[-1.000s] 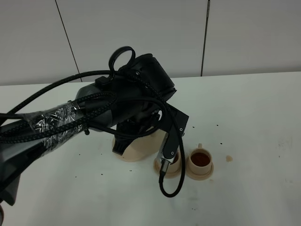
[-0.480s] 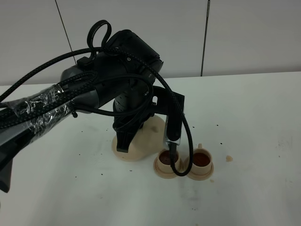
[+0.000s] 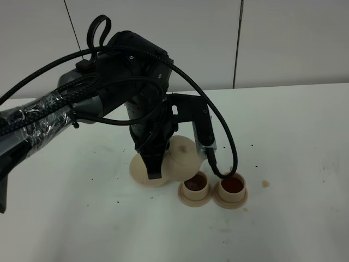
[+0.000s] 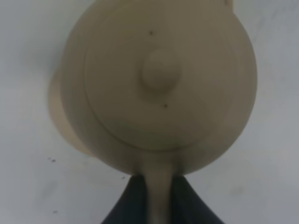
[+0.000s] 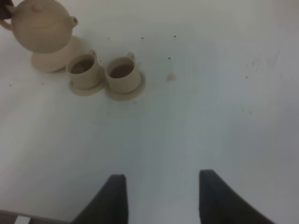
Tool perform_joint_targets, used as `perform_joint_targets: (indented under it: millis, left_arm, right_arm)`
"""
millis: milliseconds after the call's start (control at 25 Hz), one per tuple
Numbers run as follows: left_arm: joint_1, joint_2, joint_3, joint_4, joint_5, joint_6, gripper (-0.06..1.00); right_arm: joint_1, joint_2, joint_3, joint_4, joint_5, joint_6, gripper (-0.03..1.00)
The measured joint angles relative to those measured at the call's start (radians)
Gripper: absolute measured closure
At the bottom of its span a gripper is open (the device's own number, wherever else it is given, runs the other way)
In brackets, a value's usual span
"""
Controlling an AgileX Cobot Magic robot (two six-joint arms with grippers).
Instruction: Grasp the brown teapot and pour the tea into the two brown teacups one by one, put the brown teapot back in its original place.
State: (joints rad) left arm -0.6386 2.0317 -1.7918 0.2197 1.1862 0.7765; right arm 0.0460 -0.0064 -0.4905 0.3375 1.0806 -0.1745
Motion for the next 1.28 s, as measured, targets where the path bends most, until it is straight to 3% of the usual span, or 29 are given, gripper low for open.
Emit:
perform_joint_targets:
  millis: [240,1280]
  left_arm:
    - [0.031,0.0,0.0,-0.079,0.0,-0.017,0.77]
    - [0.049,0.0,0.0,-0.109,0.0,-0.022,0.77]
  right_arm:
    - [0.0,0.0,0.0,0.0,0.0,0.0,0.62]
    - [0.0,0.0,0.0,0.0,0.0,0.0,0.62]
